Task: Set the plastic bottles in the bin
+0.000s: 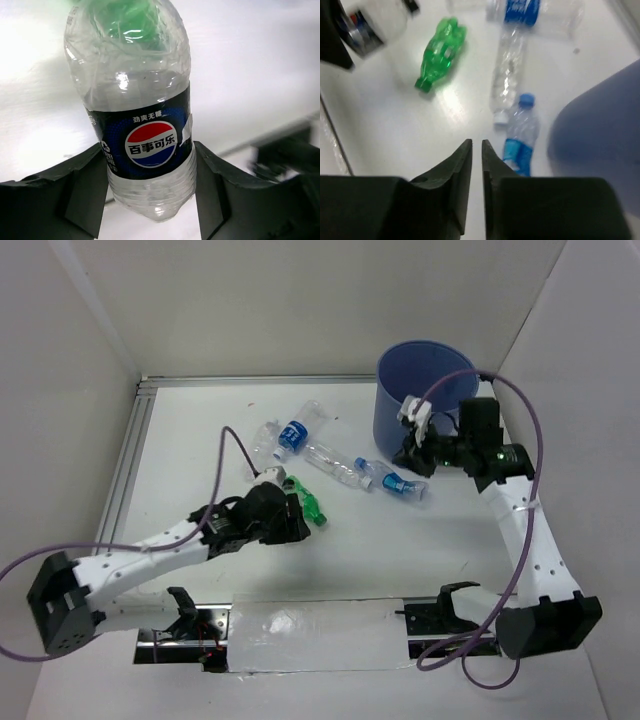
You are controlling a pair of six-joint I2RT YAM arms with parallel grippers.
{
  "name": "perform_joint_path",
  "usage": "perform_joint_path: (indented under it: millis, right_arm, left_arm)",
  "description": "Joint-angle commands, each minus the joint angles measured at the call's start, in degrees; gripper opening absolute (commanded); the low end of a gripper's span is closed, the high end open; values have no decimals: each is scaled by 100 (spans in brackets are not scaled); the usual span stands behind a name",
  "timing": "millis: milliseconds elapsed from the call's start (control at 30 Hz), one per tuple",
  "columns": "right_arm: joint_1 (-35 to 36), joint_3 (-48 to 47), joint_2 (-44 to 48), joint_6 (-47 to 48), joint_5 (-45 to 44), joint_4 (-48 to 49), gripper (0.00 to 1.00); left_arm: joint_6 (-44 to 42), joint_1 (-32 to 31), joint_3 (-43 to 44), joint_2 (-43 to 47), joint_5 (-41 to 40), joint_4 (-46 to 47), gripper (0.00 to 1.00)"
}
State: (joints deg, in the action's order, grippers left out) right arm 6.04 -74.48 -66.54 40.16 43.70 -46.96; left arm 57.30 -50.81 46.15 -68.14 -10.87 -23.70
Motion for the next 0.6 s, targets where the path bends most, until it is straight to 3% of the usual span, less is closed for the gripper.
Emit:
perform_joint_path:
  millis: [0,33,133,167,333,433,567]
  right_arm:
    - [55,871,378,572,-441,-323,22]
    - [55,1074,614,624,-502,-183,44]
    - [55,1874,1080,686,-748,185,61]
    - [55,2067,1169,738,-941,274,75]
    - [2,2929,1434,1275,-1355,275,88]
    - [-51,3211,1565,1424,-1523,345,88]
    - [-112,3387,1750,1372,-1681,529,88]
  left_arm:
    - [-727,-105,700,870,-161,75,0]
    - [-877,-105,868,872,-161,337,0]
    - [-1606,-105,1807,358,-397,822,0]
    - [-1947,-105,2106,110,-537,1145,0]
    - [-2337,325,4504,-1682,-135,1938,0]
    - [-2390,378,5951,-2895,120,2115,0]
    - [-2101,431,7246,-4170,411,2247,3]
